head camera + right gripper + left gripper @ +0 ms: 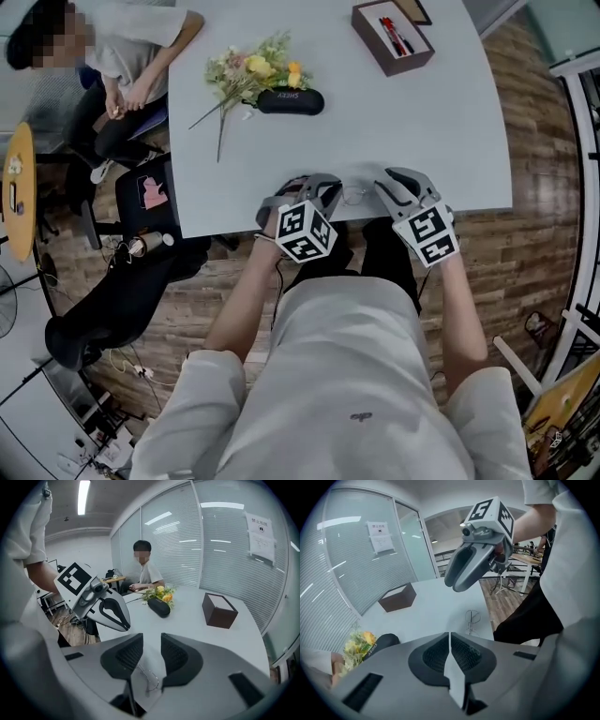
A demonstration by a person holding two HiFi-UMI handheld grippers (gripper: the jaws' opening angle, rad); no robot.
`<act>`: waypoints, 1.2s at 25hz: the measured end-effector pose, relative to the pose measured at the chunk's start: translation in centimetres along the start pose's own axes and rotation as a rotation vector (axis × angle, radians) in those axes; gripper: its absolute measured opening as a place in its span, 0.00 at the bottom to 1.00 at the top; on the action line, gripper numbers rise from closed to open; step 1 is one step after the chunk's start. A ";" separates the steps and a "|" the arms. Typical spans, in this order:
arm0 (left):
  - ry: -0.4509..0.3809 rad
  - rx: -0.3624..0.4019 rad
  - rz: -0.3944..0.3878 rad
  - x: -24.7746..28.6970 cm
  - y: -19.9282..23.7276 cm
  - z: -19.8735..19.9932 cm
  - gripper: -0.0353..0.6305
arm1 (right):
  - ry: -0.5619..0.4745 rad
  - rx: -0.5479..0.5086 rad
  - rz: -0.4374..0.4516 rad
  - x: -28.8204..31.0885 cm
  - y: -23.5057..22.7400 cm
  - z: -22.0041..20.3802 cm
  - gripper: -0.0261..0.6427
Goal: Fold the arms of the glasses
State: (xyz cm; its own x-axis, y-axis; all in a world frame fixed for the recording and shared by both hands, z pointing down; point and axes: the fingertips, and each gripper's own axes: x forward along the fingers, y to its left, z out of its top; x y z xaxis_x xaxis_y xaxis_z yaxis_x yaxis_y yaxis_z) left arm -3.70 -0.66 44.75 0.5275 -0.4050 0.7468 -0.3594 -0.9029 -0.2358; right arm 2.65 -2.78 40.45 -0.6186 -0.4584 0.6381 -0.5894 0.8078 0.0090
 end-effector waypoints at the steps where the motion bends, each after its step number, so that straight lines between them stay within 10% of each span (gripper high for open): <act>1: -0.007 -0.010 0.008 -0.5 0.2 0.0 0.09 | -0.013 -0.002 -0.007 0.0 0.1 0.3 0.22; 30: -0.374 -0.441 0.138 -9.9 5.0 5.6 0.09 | -0.262 0.165 -0.076 -5.7 -0.3 7.6 0.05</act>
State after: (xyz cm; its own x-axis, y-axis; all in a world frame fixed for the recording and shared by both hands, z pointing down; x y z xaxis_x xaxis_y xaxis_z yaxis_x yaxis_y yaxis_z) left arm -6.43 -1.93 32.68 0.6597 -0.6100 0.4391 -0.6876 -0.7257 0.0249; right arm 2.42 -3.22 30.98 -0.6698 -0.6122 0.4202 -0.7020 0.7065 -0.0898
